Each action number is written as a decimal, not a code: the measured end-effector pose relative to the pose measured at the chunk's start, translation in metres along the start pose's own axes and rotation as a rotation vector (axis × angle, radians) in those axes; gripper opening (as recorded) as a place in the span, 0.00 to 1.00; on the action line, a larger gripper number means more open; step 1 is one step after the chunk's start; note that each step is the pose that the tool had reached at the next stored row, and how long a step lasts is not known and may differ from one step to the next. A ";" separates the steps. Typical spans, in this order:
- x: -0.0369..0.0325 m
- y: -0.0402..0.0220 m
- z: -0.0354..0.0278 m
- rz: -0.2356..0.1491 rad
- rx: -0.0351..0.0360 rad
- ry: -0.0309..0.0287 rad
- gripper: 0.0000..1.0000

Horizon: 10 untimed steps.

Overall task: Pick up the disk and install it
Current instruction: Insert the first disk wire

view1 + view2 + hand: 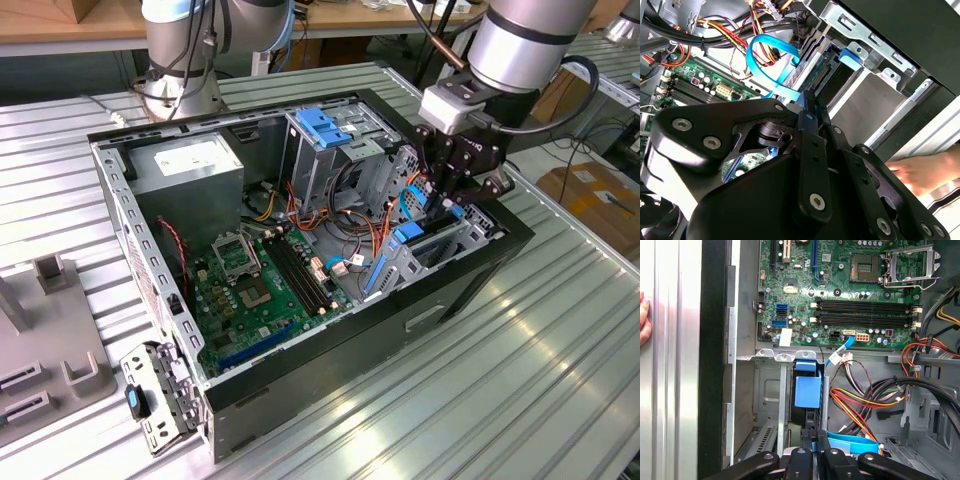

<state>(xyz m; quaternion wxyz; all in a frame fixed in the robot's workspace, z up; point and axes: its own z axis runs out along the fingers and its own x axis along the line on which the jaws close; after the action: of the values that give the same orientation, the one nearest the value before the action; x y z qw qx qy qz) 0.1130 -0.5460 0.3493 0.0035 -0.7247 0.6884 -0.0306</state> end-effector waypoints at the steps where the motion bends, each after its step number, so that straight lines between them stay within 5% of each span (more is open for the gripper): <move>1: 0.0000 0.0000 0.0001 0.000 0.0000 0.0000 0.16; 10: 0.0003 0.0003 0.0049 0.000 0.0002 0.0001 0.16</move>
<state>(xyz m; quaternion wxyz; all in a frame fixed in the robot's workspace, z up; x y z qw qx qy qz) 0.1130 -0.5465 0.3444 0.0036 -0.7248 0.6882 -0.0307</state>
